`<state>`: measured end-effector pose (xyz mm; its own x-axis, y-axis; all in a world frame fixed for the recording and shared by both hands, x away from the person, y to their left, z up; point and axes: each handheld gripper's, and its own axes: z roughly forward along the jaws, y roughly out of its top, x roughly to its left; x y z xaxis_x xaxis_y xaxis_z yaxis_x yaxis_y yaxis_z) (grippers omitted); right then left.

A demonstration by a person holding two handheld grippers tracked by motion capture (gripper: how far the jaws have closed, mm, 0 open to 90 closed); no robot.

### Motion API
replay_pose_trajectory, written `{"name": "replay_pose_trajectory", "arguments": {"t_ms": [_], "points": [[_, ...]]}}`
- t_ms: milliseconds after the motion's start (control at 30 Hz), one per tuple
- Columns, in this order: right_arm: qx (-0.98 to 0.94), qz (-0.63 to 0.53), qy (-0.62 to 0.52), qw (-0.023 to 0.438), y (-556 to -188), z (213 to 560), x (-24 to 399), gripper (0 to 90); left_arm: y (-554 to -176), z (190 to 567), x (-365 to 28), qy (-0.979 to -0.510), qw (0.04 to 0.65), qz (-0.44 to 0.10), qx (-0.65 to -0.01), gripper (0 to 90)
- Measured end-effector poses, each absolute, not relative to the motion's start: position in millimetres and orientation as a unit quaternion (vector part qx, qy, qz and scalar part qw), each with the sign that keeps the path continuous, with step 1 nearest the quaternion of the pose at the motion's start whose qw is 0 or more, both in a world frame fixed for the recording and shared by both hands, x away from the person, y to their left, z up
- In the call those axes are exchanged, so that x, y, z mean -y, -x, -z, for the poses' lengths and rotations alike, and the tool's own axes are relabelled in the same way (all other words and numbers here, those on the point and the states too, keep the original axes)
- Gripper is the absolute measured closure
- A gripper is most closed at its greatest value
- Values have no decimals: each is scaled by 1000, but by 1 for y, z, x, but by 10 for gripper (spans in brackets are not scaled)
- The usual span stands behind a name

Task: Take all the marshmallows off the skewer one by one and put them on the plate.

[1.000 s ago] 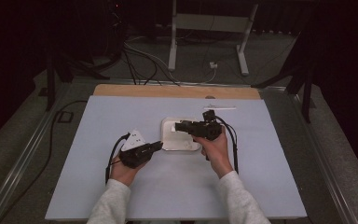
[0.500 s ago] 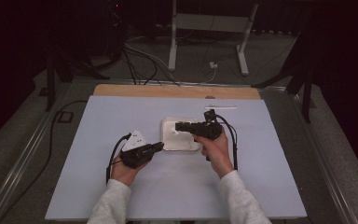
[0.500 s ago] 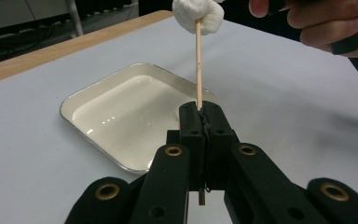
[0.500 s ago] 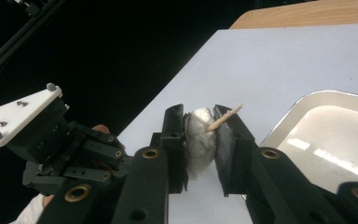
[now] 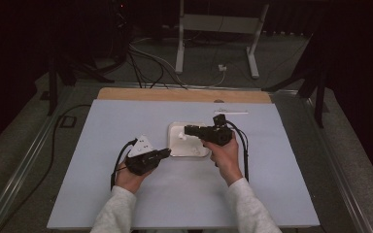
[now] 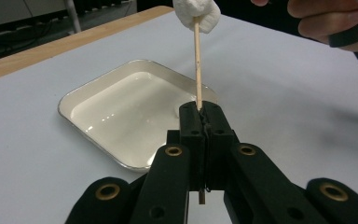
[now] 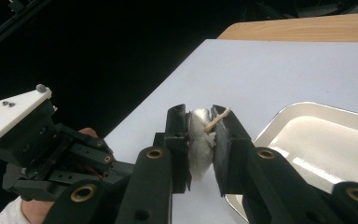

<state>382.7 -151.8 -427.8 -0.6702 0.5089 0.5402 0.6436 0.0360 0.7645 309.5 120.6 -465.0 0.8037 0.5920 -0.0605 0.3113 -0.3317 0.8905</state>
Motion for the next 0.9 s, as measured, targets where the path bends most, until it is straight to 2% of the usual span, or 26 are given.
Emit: {"name": "replay_pose_trajectory", "arguments": {"t_ms": [500, 533, 567, 600, 733, 900], "points": [[709, 571, 412, 34, -381, 427, 158, 786, -309, 465, -120, -811, 496, -140, -277, 900], [700, 569, 430, -1, -380, 425, 162, 807, -309, 466, -120, -817, 485, -142, -278, 900], [700, 569, 430, -1, -380, 425, 162, 807, -308, 468, -121, -824, 469, -150, -279, 900], [686, 574, 447, -27, -380, 423, 170, 813, -309, 471, -125, -824, 464, -151, -289, 900], [648, 596, 473, -18, -386, 415, 212, 814, -314, 474, -139, -799, 492, -132, -319, 900], [657, 588, 471, -25, -387, 417, 223, 807, -313, 472, -134, -800, 492, -139, -315, 900]]}}
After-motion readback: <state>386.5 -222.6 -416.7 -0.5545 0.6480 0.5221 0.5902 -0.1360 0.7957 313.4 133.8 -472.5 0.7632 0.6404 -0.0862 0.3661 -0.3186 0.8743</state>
